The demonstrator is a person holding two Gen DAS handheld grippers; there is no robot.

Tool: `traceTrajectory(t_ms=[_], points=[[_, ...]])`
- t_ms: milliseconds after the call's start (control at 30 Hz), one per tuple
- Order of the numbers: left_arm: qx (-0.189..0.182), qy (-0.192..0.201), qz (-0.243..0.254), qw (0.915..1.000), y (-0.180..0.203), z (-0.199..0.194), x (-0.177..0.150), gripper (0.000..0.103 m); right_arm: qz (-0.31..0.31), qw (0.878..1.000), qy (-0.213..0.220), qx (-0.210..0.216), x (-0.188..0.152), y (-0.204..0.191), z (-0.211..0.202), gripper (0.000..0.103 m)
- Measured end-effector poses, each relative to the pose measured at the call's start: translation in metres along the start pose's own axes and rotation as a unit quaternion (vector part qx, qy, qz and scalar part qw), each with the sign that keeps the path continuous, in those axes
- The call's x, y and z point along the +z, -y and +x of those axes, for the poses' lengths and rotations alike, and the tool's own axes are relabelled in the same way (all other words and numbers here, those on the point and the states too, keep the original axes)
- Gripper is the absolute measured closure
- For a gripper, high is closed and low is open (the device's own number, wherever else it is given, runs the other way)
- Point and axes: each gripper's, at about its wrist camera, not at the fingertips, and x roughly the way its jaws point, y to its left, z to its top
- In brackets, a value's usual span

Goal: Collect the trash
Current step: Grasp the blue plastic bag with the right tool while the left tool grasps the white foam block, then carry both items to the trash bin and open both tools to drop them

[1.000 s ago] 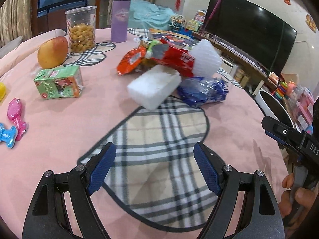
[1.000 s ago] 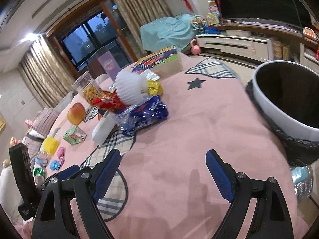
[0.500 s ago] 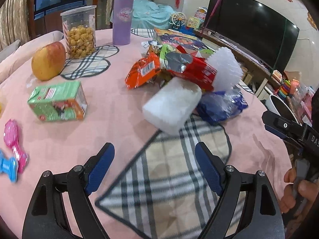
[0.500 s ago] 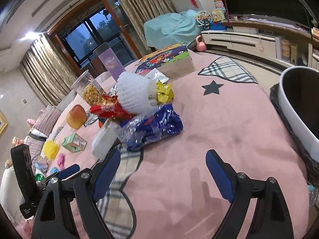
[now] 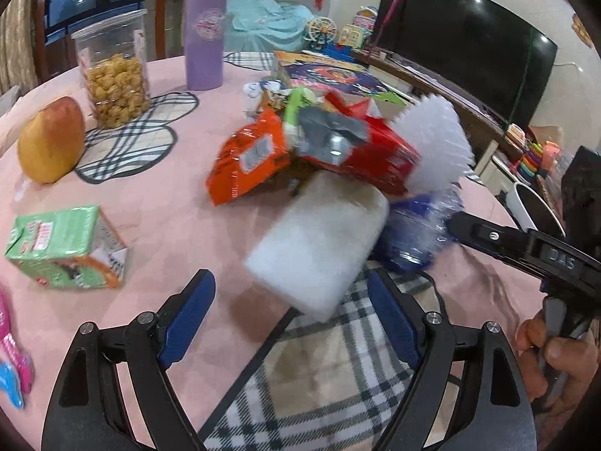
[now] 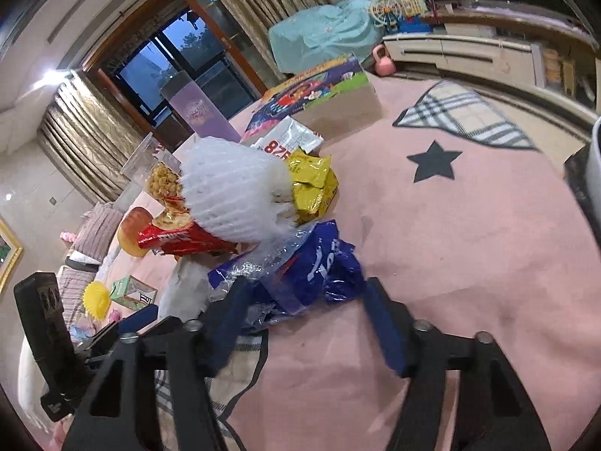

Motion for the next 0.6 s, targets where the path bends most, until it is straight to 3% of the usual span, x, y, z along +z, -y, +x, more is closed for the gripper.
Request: traceTrajectory(t_ms=[33, 67, 100, 267, 600], points=[[-0.004, 0.0, 0.005, 1.0, 0.002, 0.0, 0.0, 0.034, -0.002, 1.0, 0.002, 0.001, 0.0, 0.0, 0.0, 0.076], [-0.008, -0.004, 0.012, 0.9999, 0.005, 0.001, -0.001, 0.051, -0.006, 1.0, -0.002, 0.0, -0.001, -0.001, 0.0, 0.095], [-0.009, -0.008, 0.017, 0.9998, 0.007, 0.003, -0.001, 0.067, -0.007, 1.0, -0.01, -0.001, -0.002, -0.001, 0.002, 0.103], [-0.015, -0.008, 0.015, 0.9998, 0.007, -0.001, -0.006, 0.093, -0.009, 1.0, -0.007, 0.008, -0.012, -0.003, -0.004, 0.103], [-0.027, 0.015, 0.007, 0.9995, 0.008, -0.027, -0.022, 0.098, -0.018, 1.0, 0.012, 0.004, -0.022, -0.008, -0.033, 0.103]])
